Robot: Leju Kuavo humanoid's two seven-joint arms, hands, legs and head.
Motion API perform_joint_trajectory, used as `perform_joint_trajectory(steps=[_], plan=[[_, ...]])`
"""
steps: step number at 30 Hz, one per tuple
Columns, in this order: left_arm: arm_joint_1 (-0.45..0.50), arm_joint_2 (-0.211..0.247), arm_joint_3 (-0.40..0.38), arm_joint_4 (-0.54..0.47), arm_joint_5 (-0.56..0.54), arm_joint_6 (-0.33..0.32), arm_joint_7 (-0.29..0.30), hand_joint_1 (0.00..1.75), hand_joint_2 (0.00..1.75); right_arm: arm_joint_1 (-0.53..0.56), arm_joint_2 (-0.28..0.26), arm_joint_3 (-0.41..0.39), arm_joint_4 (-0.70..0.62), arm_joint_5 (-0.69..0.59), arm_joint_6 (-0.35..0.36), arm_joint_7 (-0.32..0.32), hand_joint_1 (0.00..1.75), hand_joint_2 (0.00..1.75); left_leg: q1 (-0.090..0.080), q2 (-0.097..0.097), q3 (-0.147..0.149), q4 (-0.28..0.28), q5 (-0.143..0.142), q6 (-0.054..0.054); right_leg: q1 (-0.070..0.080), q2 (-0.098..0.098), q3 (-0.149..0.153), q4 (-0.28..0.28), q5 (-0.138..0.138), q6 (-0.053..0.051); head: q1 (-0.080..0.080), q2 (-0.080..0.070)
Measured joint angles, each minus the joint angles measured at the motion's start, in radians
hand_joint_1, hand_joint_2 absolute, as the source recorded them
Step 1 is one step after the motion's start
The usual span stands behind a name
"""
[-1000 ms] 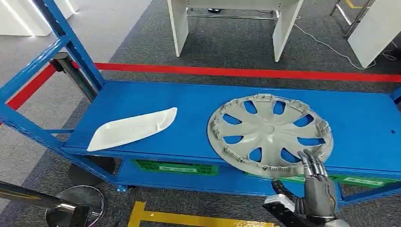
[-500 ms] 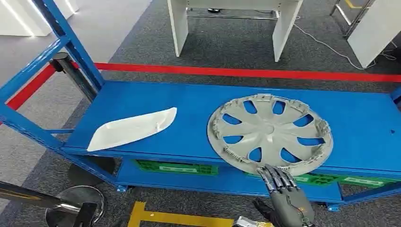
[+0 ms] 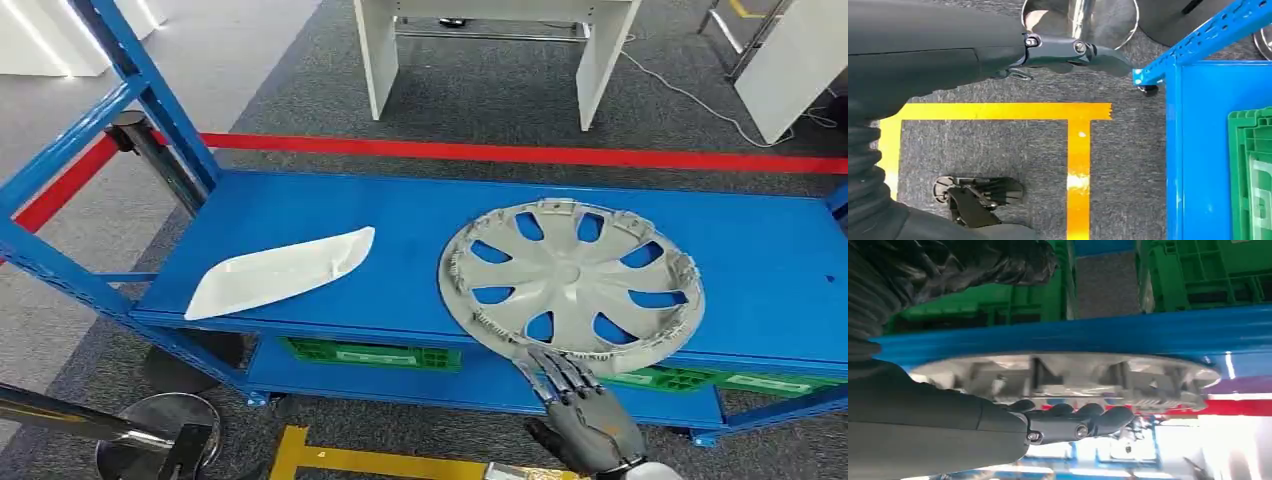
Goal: Take the parts from the cabinet and place them on the table.
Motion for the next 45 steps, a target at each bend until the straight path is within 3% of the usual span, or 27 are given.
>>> perform_joint_trajectory(steps=[8,17,40,41,44,45], plan=[[-0.001,0.0,0.0,0.003,-0.019,0.007,0.007,0.0,1.75,-0.018,0.076,-0.103,0.07,0.08,0.008,-0.028,0.0,1.75,0.0,0.0,0.0,0.0,0.0,0.0,0.0,0.0,0.0,0.0,0.0,0.0,0.0,0.0],[-0.002,-0.002,0.0,0.006,-0.036,0.0,0.013,0.0,1.75,-0.046,0.125,-0.163,0.125,0.087,0.024,-0.053,0.0,1.75,0.0,0.0,-0.001,0.0,0.0,0.0,0.0,0.0,0.0,0.0,0.0,0.0,0.0,0.0],[0.0,-0.004,0.0,0.008,-0.057,0.0,0.023,0.0,1.75,-0.137,0.202,-0.211,0.225,0.091,0.084,-0.051,0.0,1.75,0.0,0.0,0.0,0.001,0.001,0.0,0.0,0.001,0.0,0.0,0.001,0.001,0.0,0.0],[0.0,-0.004,0.0,0.008,-0.059,0.0,0.024,0.0,1.75,-0.145,0.206,-0.21,0.234,0.095,0.084,-0.05,0.16,1.75,0.0,0.0,0.0,0.001,0.001,0.0,0.0,0.001,0.0,0.0,0.001,0.001,0.0,0.0],[0.0,-0.004,0.0,0.008,-0.061,0.0,0.024,0.0,1.75,-0.167,0.218,-0.21,0.261,0.1,0.082,-0.045,0.16,1.75,0.0,0.0,0.0,0.001,0.001,0.0,0.0,0.001,0.0,0.0,0.001,0.001,0.0,0.0],[0.0,-0.004,0.0,0.008,-0.061,0.0,0.024,0.0,1.75,-0.172,0.22,-0.21,0.267,0.103,0.082,-0.045,1.75,1.75,0.0,0.0,0.0,0.001,0.001,0.0,0.0,0.001,0.0,0.0,0.001,0.001,0.0,0.0]])
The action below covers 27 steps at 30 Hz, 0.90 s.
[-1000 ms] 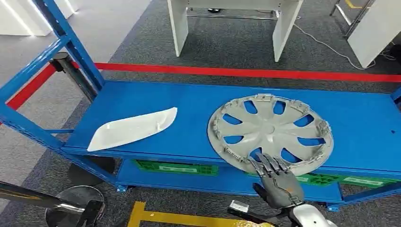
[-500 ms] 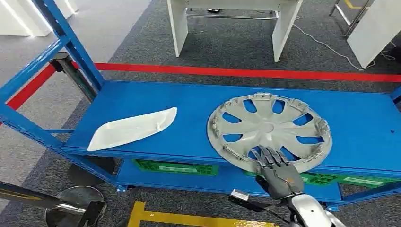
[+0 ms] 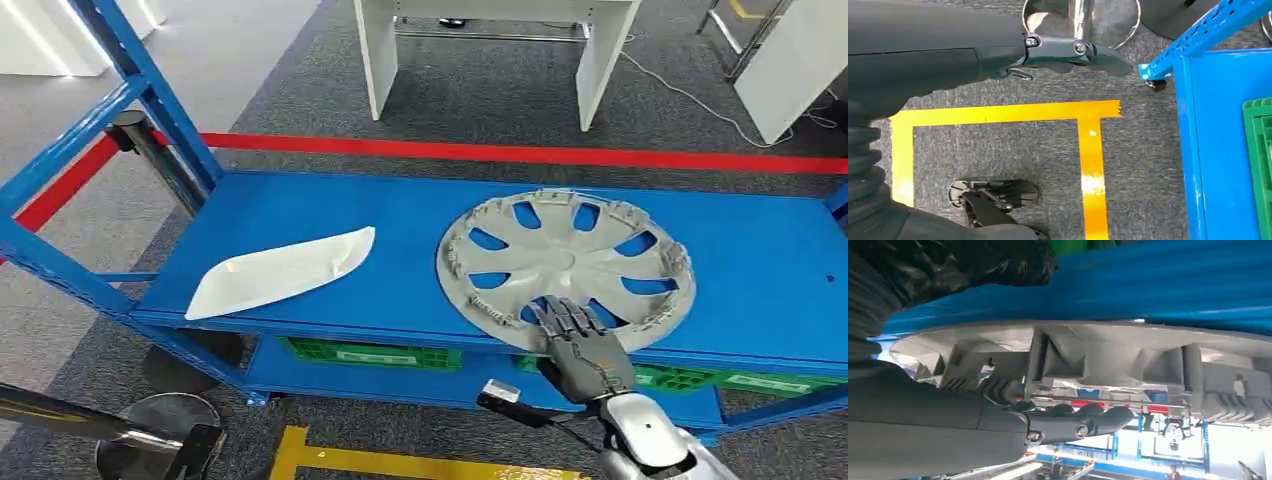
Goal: Take the parts from the cabinet and place them on the table.
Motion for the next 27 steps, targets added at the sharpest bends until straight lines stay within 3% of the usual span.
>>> perform_joint_trajectory(steps=[27], plan=[[0.001,0.0,0.007,0.002,0.0,0.005,-0.002,0.0,1.75,0.0,0.007,0.0,-0.003,0.056,-0.041,0.022,1.75,1.75,0.0,0.0,0.0,0.0,0.0,0.0,0.0,0.0,0.0,0.0,0.0,0.0,0.0,0.0]])
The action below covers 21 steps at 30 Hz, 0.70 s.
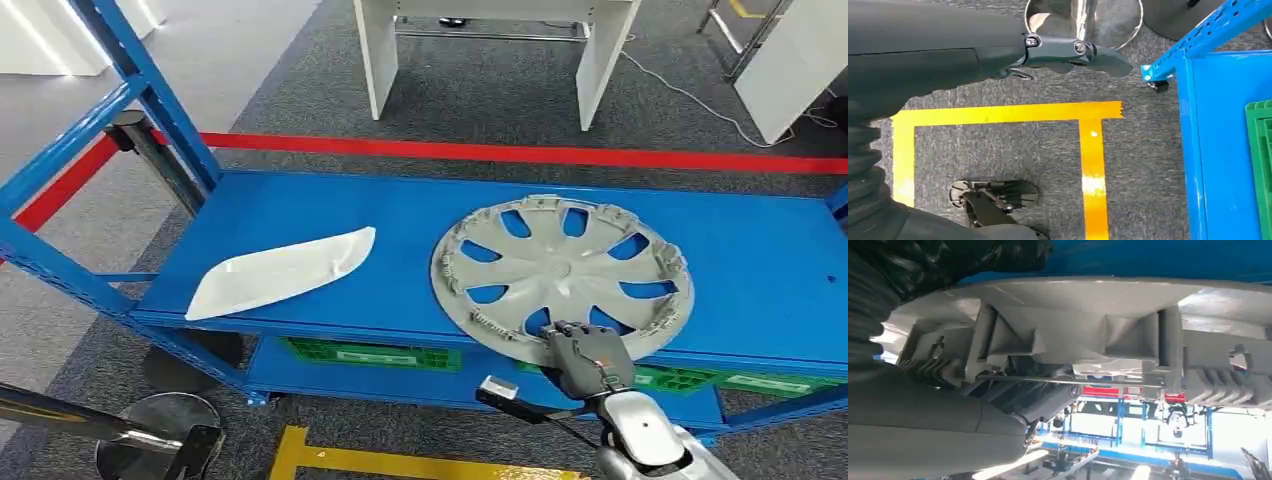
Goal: Take the parts from the cabinet and place them on the table.
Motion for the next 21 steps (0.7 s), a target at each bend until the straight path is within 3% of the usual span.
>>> perform_joint_trajectory(steps=[8,14,21], plan=[[0.003,0.002,0.027,0.0,0.015,0.016,-0.018,0.0,1.75,0.078,0.0,-0.024,-0.11,0.024,-0.096,-0.015,1.75,1.75,0.0,0.0,-0.001,0.0,0.0,0.0,0.0,0.0,-0.001,0.0,0.0,0.0,0.0,0.0],[0.009,0.002,0.069,0.001,0.051,0.034,-0.046,0.0,1.75,0.183,-0.01,-0.051,-0.31,-0.02,-0.284,-0.092,1.75,1.75,0.0,0.0,-0.002,0.0,0.0,0.0,0.0,0.0,-0.003,0.0,0.0,0.0,0.0,0.0],[0.012,-0.004,0.101,0.001,0.056,0.064,-0.09,0.0,1.75,0.258,-0.018,-0.078,-0.443,-0.152,-0.29,-0.17,1.75,1.75,0.0,0.0,-0.002,0.0,0.0,0.0,0.0,0.0,-0.002,0.0,0.0,0.0,0.0,0.0]])
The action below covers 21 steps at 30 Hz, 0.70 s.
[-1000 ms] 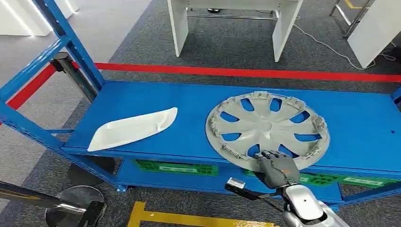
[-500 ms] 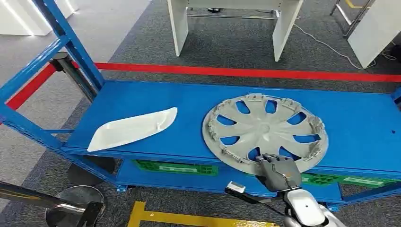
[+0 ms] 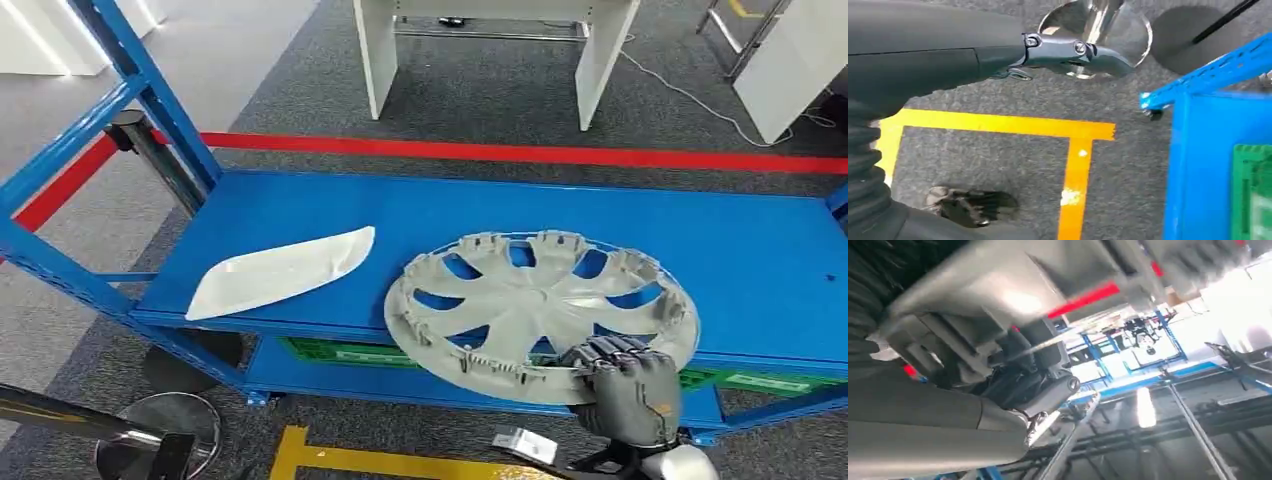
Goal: Take the parts from the cabinet and place them on the table.
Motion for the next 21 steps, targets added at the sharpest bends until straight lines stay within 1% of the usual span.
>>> perform_joint_trajectory(steps=[1,2,10,17,21], plan=[[0.0,-0.002,0.005,0.0,0.001,0.009,-0.013,0.0,0.0,0.009,0.0,-0.005,-0.015,-0.014,0.0,-0.008,1.75,1.75,0.0,0.0,0.0,0.0,0.0,0.0,0.0,0.0,0.0,0.0,0.0,0.0,0.0,0.0],[0.0,-0.004,0.008,0.0,0.002,0.009,-0.017,0.0,0.0,0.014,0.0,-0.008,-0.024,-0.022,0.0,-0.014,1.75,1.75,0.0,0.0,0.0,0.0,0.0,0.0,0.0,0.0,0.0,0.0,0.0,0.0,0.0,0.0],[0.001,-0.006,0.04,0.0,0.014,-0.081,-0.031,0.0,0.0,0.043,0.0,-0.033,-0.077,-0.09,0.0,-0.072,1.75,1.75,0.0,0.0,0.0,0.001,0.0,0.0,0.0,0.0,0.0,0.0,0.0,0.0,0.0,0.0],[0.001,-0.006,0.051,0.0,0.004,-0.079,-0.023,0.0,0.0,0.06,0.0,-0.048,-0.108,-0.127,0.0,-0.112,1.75,1.75,-0.003,0.0,-0.003,0.008,-0.002,0.003,-0.002,0.0,0.0,-0.001,0.002,0.003,0.0,0.0],[0.004,-0.006,0.055,0.0,-0.011,-0.067,-0.023,0.0,0.0,0.083,0.015,-0.068,-0.152,-0.188,0.0,-0.182,1.75,1.75,-0.004,0.0,-0.008,0.016,-0.005,0.009,-0.003,0.0,-0.001,-0.001,0.004,0.01,0.0,0.0]])
